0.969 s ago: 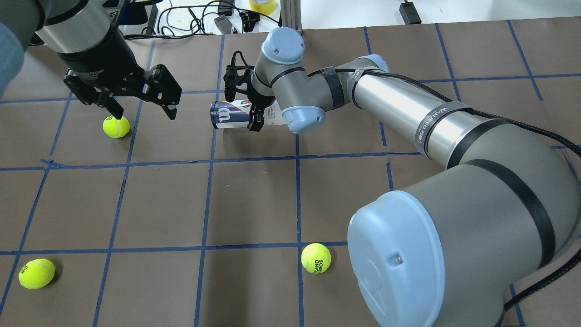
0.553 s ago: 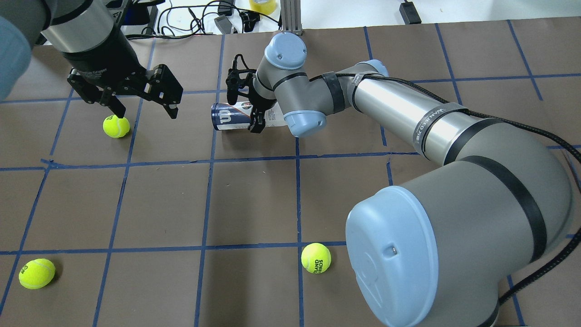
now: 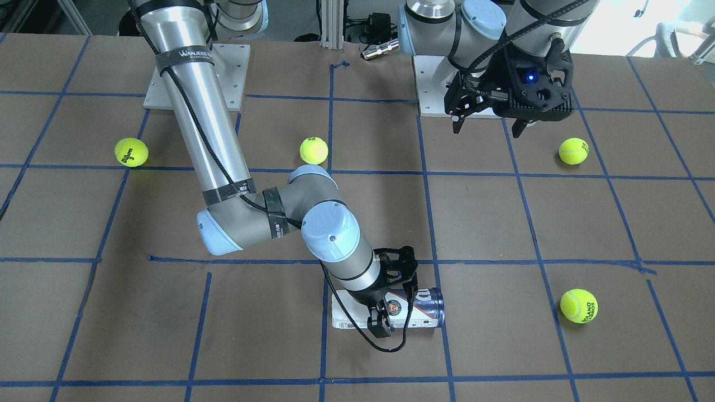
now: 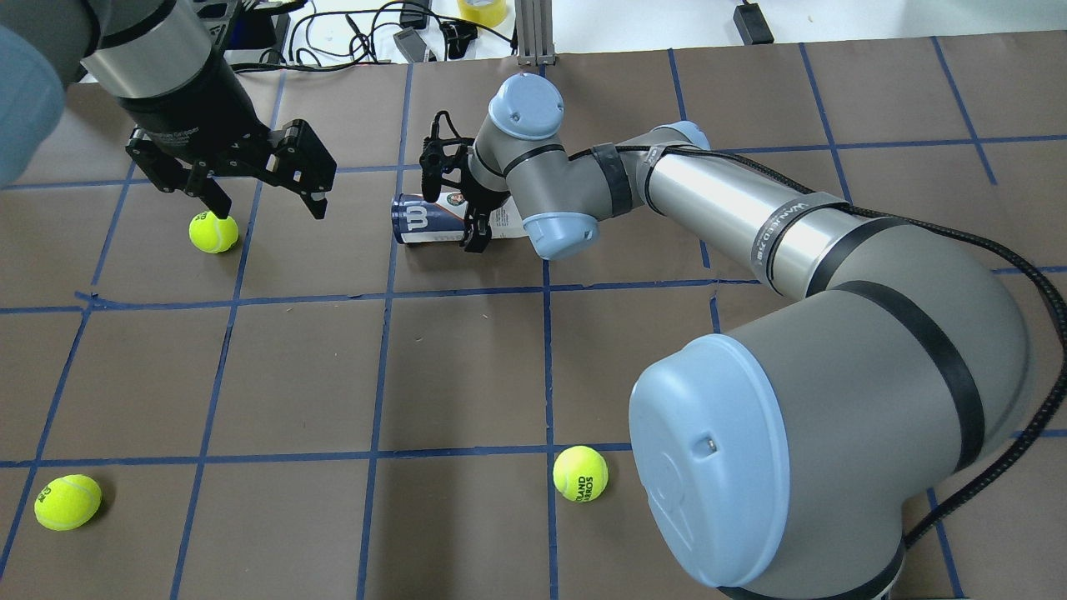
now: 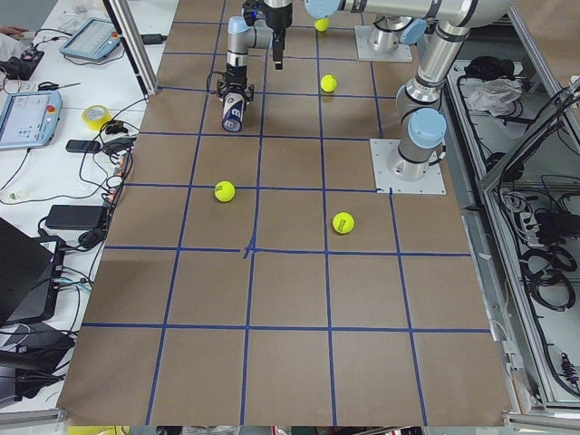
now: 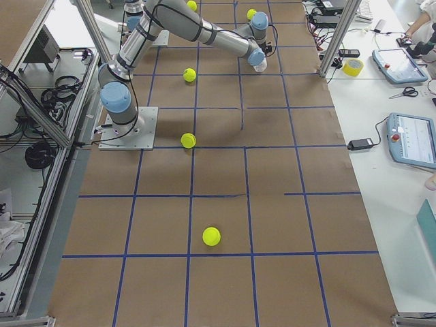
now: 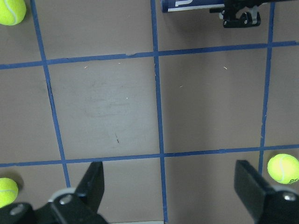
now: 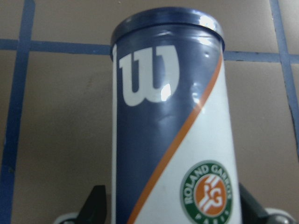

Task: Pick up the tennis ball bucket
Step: 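Lay the can on its side on the table and open the right gripper, then raise the right gripper away from the can back to its start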

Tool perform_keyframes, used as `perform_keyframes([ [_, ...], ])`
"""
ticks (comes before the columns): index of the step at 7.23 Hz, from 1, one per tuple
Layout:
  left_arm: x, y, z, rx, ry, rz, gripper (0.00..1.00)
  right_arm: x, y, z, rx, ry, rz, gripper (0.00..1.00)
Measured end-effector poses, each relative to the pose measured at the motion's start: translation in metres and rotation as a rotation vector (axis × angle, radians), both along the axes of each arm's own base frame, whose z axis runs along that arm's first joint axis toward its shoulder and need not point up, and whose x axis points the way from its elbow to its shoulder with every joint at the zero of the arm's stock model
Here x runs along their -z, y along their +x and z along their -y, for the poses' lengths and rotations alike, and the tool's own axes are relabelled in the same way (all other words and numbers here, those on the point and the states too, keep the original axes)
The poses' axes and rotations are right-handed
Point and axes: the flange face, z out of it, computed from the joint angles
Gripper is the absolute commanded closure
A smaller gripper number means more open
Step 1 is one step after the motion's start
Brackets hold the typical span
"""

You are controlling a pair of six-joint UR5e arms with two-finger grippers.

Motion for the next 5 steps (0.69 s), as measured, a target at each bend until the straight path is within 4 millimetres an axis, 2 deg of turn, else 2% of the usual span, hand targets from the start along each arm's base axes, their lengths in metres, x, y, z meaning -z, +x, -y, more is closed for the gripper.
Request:
perform_keyframes([
  [1, 0.0, 0.0, 0.0, 0.0, 0.0, 0.0, 0.0, -0.004, -0.003, -0.004, 0.002, 0.052, -0.025, 0.0],
  [2, 0.0, 0.0, 0.0, 0.004, 0.001, 0.002, 0.0, -0.018, -0.006, -0.009, 0.005, 0.087, -0.042, 0.0],
  [3, 0.0, 0.0, 0.0, 0.009, 0.0, 0.005, 0.0, -0.046, -0.012, -0.012, 0.014, 0.092, -0.044, 0.0],
  [4, 0.0, 0.0, -0.001, 0.01, -0.001, 0.004, 0.0, -0.078, -0.029, -0.011, 0.037, 0.096, -0.045, 0.0],
  [5, -0.001, 0.001, -0.001, 0.01, -0.002, 0.001, 0.0, -0.107, -0.059, -0.005, 0.079, 0.108, -0.047, 0.0],
])
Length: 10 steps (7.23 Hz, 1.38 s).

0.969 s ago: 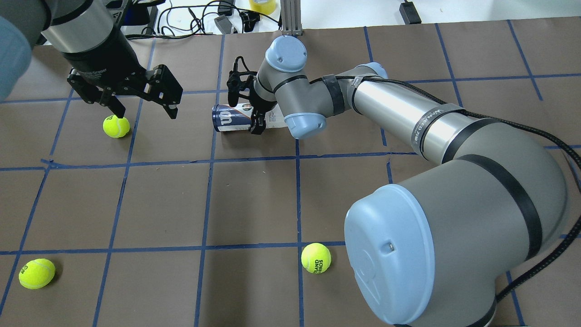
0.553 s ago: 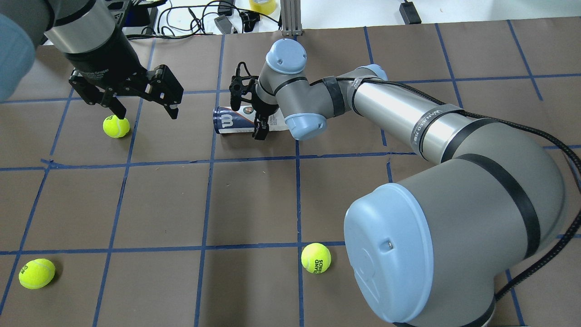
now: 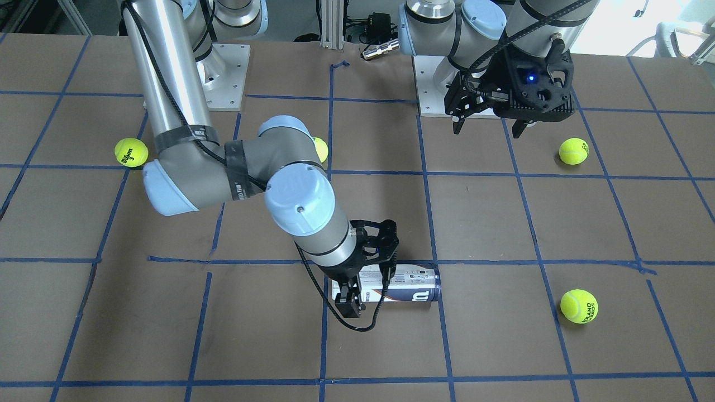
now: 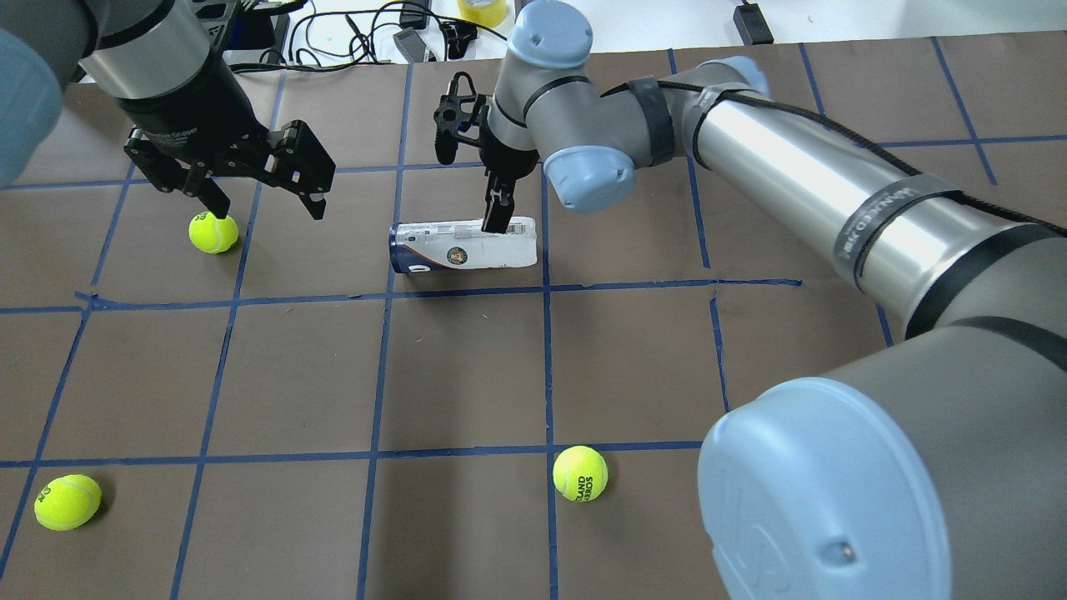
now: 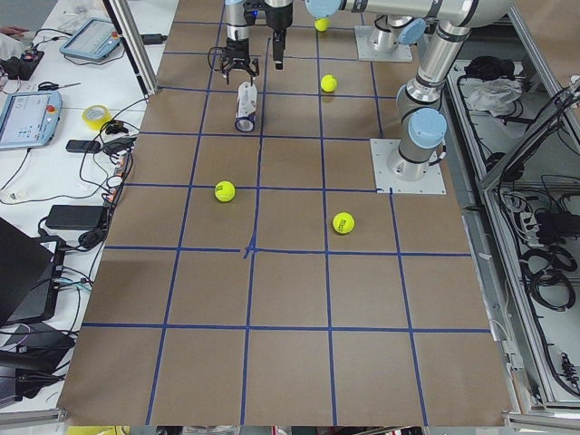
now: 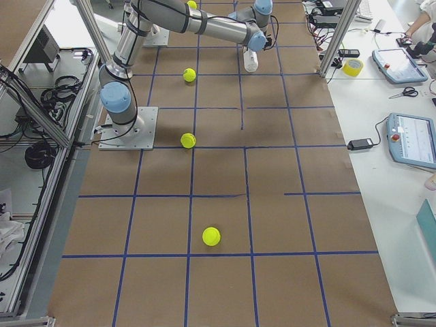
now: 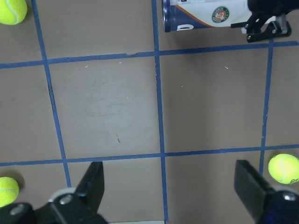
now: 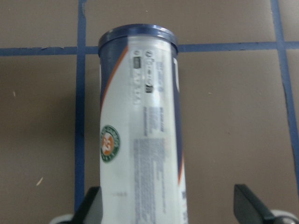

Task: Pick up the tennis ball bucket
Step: 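Raise the right gripper away from the can back to its start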

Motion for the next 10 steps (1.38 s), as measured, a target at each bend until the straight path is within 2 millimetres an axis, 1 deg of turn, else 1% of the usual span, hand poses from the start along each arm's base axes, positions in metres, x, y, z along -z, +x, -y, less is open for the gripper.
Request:
perform_keyframes([
  [2, 0.0, 0.001, 0.0, -0.001, -0.001, -0.003, 0.0, -0.054, -0.076, 0.011, 0.108, 0.034, -0.012, 0.0],
  [4, 0.0, 0.002, 0.001, 0.02, 0.0, -0.005, 0.0, -0.106, -0.155, 0.011, 0.231, 0.037, -0.057, 0.0],
  [5, 0.001, 0.003, 0.002, 0.058, -0.001, -0.015, 0.0, -0.132, -0.19, 0.004, 0.299, 0.034, -0.1, 0.0],
  [6, 0.002, 0.01, 0.006, 0.073, -0.003, -0.064, 0.0, -0.162, -0.218, -0.01, 0.371, 0.027, -0.154, 0.0],
  [7, 0.007, 0.027, 0.013, 0.045, -0.003, -0.158, 0.0, -0.189, -0.235, -0.029, 0.449, 0.024, -0.203, 0.0],
  [8, 0.019, 0.046, 0.022, 0.014, -0.006, -0.234, 0.0, -0.206, -0.245, -0.048, 0.542, 0.031, -0.237, 0.0],
  [9, 0.034, 0.057, 0.029, 0.002, -0.017, -0.265, 0.0, -0.214, -0.25, -0.067, 0.67, 0.053, -0.256, 0.0],
  [10, 0.046, 0.063, 0.035, -0.002, -0.026, -0.274, 0.0, -0.219, -0.253, -0.084, 0.835, 0.085, -0.256, 0.0],
])
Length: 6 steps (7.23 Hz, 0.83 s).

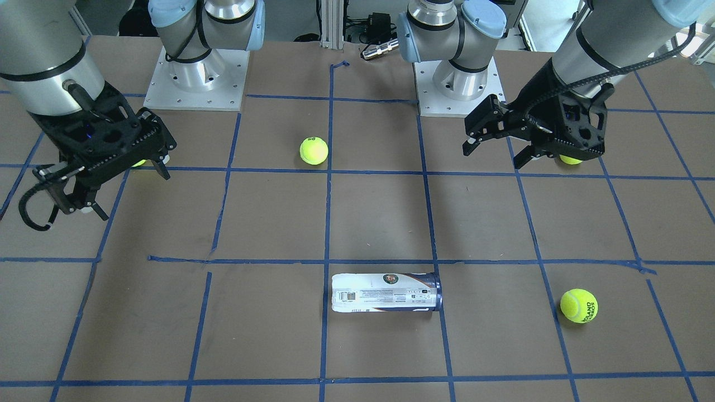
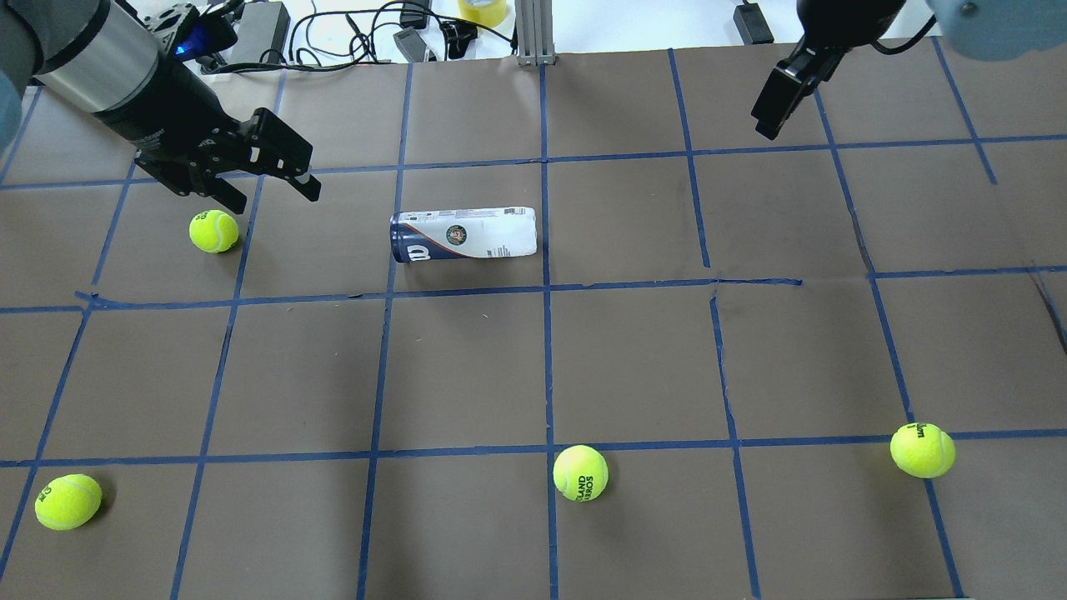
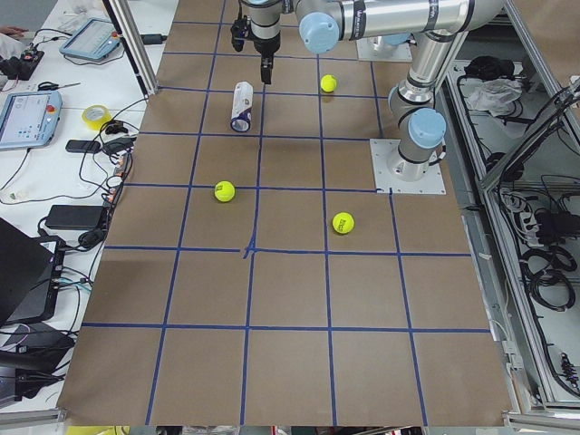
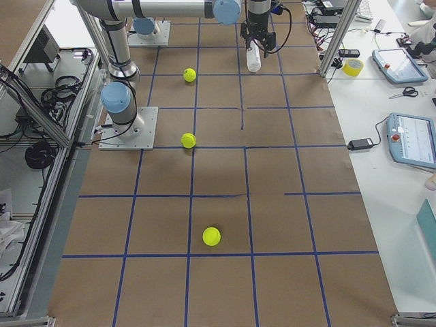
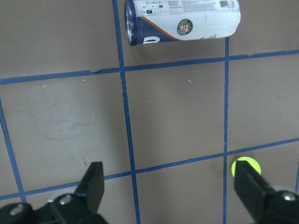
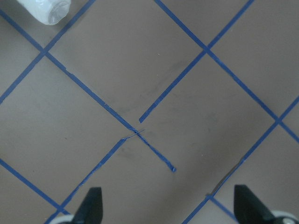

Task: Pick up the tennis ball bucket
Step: 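Raise the right gripper away from the can back to its start, then move the left gripper toward the lying can's navy lid end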

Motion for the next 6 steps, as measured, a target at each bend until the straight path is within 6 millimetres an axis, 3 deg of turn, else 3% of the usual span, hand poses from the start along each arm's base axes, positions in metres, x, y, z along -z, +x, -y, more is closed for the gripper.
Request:
perform_keyframes([
  [2, 0.021, 0.005, 0.013, -0.004, -0.003, -0.004, 0.0, -0.004, 0.0, -0.022, 0.318, 0.009, 0.022, 0.0],
  [4, 0.045, 0.008, 0.024, -0.004, -0.007, -0.003, 0.0, -0.008, 0.002, -0.028, 0.627, -0.006, 0.06, 0.0],
  [6, 0.068, 0.009, 0.034, -0.011, -0.018, -0.004, 0.0, -0.008, 0.004, -0.029, 0.777, -0.009, 0.088, 0.0],
])
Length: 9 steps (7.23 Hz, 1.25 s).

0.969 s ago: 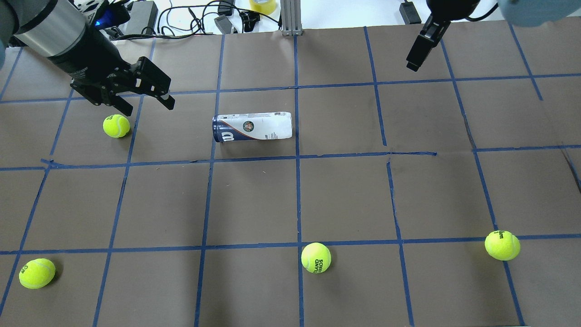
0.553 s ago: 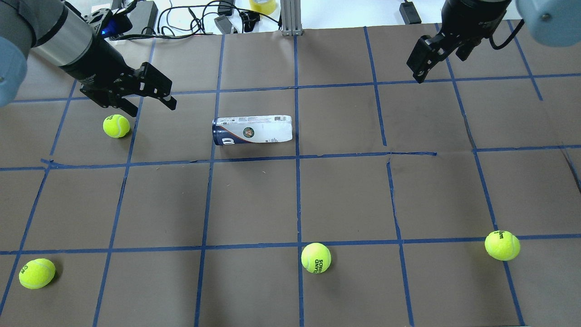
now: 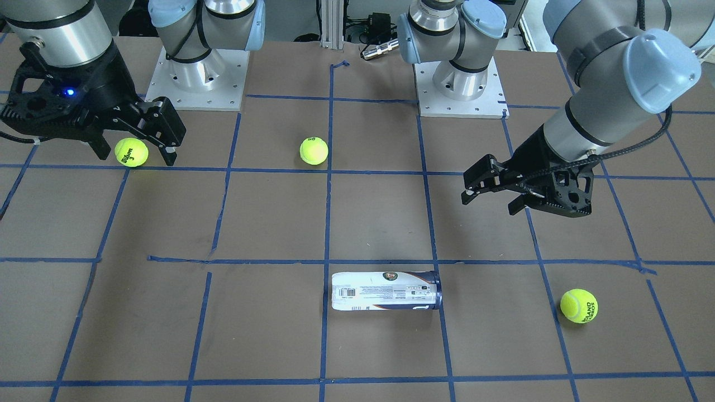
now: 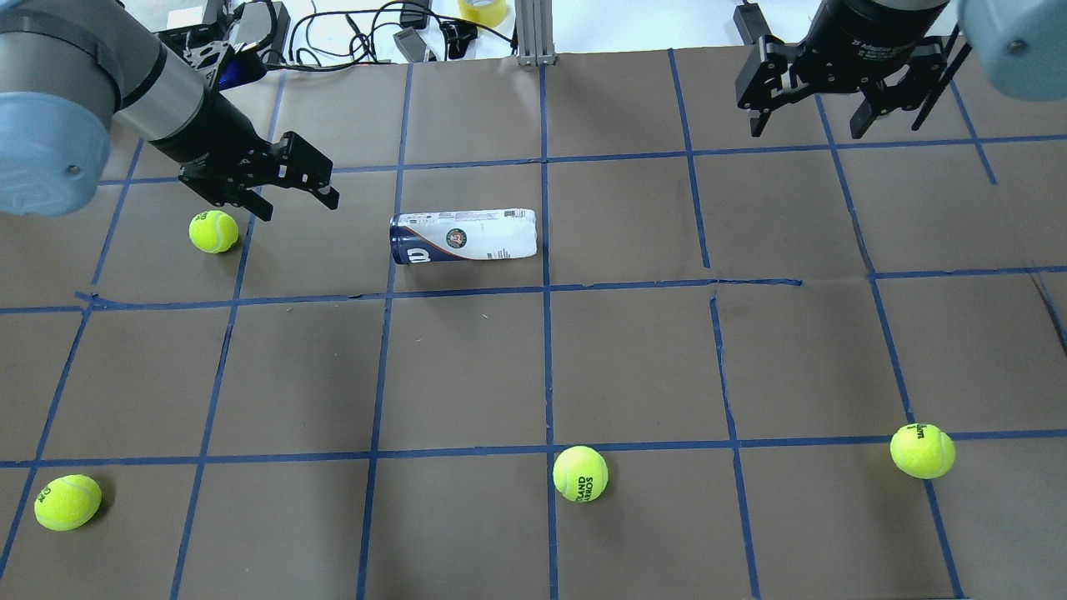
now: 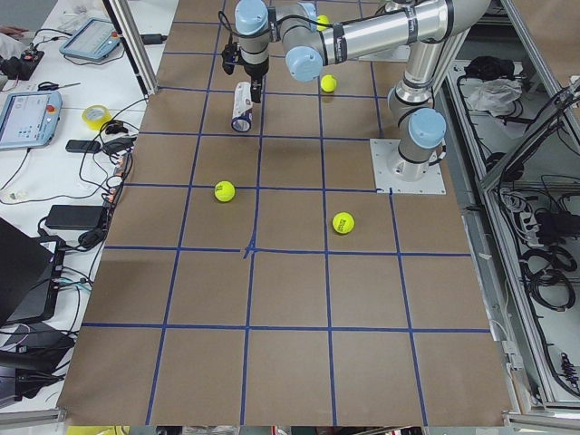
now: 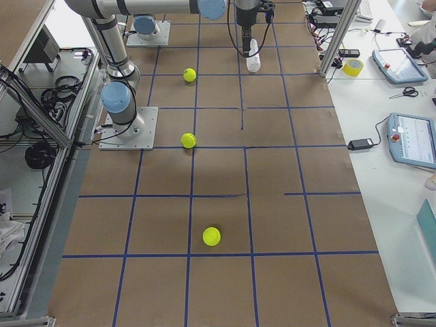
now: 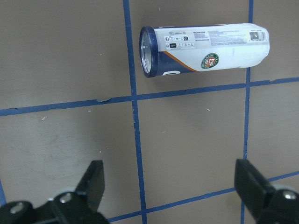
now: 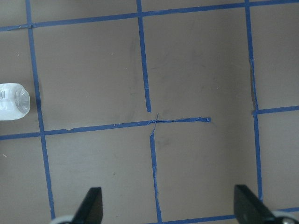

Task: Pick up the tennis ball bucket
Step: 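Move the left gripper toward the lying can's navy lid end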

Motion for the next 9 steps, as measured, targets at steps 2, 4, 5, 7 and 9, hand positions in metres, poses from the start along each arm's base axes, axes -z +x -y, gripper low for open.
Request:
perform_keyframes([
  [2, 0.019, 0.001, 0.012, 0.001, -0.006, -0.003, 0.0, 0.004, 0.003, -0.003, 0.021, 0.008, 0.009, 0.0],
  [4, 0.041, 0.003, 0.024, 0.0, -0.005, -0.006, 0.0, 0.006, 0.005, -0.003, 0.015, 0.011, 0.008, 0.0],
  [5, 0.052, 0.003, 0.029, 0.0, -0.006, -0.008, 0.0, 0.007, 0.005, -0.003, 0.013, 0.012, 0.007, 0.0],
  [7, 0.071, -0.003, 0.039, 0.002, -0.007, -0.093, 0.0, 0.006, 0.005, -0.004, 0.011, 0.011, 0.006, 0.0],
  [9, 0.09, -0.008, 0.048, -0.004, 0.004, -0.164, 0.0, 0.004, 0.005, -0.005, 0.011, 0.008, 0.006, 0.0],
])
